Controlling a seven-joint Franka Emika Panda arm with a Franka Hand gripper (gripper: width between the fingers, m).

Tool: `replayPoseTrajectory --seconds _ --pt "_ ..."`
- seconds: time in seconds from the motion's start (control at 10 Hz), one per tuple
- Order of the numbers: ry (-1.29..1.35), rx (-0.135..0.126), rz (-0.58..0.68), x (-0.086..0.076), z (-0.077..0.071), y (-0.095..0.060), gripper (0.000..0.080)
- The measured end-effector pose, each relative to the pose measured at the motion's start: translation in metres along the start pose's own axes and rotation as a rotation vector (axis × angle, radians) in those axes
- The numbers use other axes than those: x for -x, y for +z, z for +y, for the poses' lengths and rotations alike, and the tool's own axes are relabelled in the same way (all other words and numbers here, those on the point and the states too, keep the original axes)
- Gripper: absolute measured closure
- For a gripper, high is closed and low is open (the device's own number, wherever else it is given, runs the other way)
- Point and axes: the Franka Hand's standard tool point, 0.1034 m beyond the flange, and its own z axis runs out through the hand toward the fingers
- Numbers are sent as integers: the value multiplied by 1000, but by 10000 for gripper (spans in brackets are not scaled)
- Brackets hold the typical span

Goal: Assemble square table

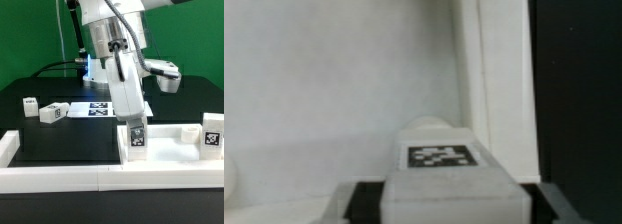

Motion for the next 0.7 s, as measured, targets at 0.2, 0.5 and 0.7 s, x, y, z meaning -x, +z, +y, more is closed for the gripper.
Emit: replayPoseTrajectory --seconds 0.2,0.5,0.7 --pt "-73 2 3 0 0 0 488" --pt "-665 28 28 4 -2 0 179" --pt "-785 31 29 2 -2 0 156"
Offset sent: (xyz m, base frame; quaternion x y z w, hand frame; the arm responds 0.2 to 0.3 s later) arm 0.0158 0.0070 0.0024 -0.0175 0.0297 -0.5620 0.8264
